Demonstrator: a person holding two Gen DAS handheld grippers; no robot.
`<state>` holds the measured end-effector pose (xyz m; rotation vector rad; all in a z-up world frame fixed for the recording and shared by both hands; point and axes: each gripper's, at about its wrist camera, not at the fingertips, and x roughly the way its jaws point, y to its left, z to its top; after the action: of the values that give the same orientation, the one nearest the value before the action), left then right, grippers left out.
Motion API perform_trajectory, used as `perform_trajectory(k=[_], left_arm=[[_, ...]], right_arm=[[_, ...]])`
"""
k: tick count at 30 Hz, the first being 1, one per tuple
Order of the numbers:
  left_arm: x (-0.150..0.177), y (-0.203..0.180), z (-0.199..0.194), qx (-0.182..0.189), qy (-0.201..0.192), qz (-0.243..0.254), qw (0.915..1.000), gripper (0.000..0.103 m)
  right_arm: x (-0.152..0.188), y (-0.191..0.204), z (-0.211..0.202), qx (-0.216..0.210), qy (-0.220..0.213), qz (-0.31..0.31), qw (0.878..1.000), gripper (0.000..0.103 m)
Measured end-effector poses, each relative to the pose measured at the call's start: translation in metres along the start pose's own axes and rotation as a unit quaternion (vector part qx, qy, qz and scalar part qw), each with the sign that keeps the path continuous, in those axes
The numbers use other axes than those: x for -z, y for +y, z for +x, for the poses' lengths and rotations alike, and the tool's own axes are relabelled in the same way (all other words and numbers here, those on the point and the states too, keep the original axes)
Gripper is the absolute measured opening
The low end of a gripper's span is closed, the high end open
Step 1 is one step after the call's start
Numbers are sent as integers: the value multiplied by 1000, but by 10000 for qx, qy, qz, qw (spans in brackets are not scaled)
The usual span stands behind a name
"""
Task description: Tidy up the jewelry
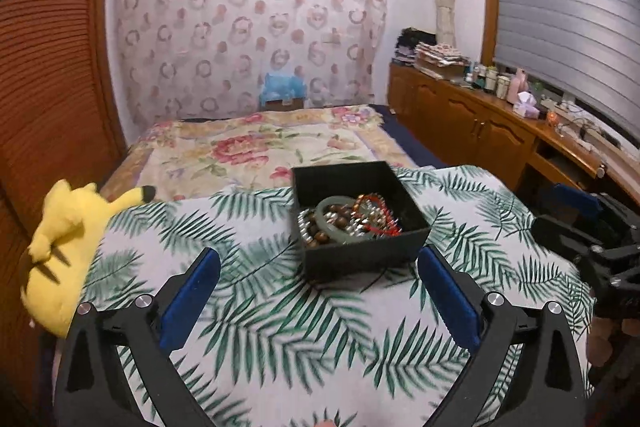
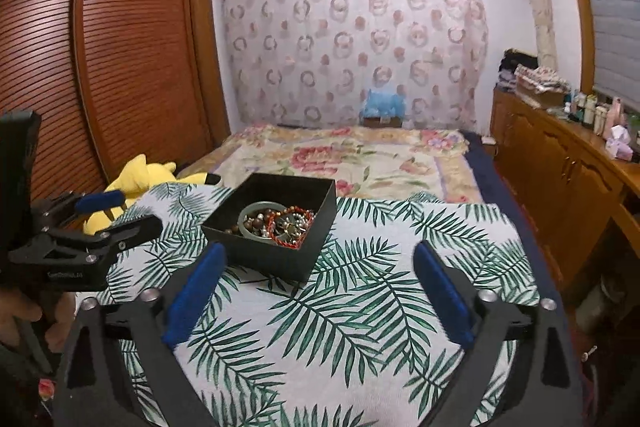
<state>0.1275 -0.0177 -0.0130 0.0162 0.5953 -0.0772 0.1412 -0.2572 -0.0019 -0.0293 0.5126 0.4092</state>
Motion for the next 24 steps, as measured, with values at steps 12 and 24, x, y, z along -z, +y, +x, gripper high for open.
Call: perform_trajectory(k=[12, 24], left_arm=[[17, 5, -32, -175, -76, -126, 9997, 95], [20, 7, -35, -193, -146, -166, 9996, 95]], right_arm=[[6, 4, -34, 239, -263, 135, 9993, 100], [8, 5, -36, 311, -297, 126, 9990, 100]])
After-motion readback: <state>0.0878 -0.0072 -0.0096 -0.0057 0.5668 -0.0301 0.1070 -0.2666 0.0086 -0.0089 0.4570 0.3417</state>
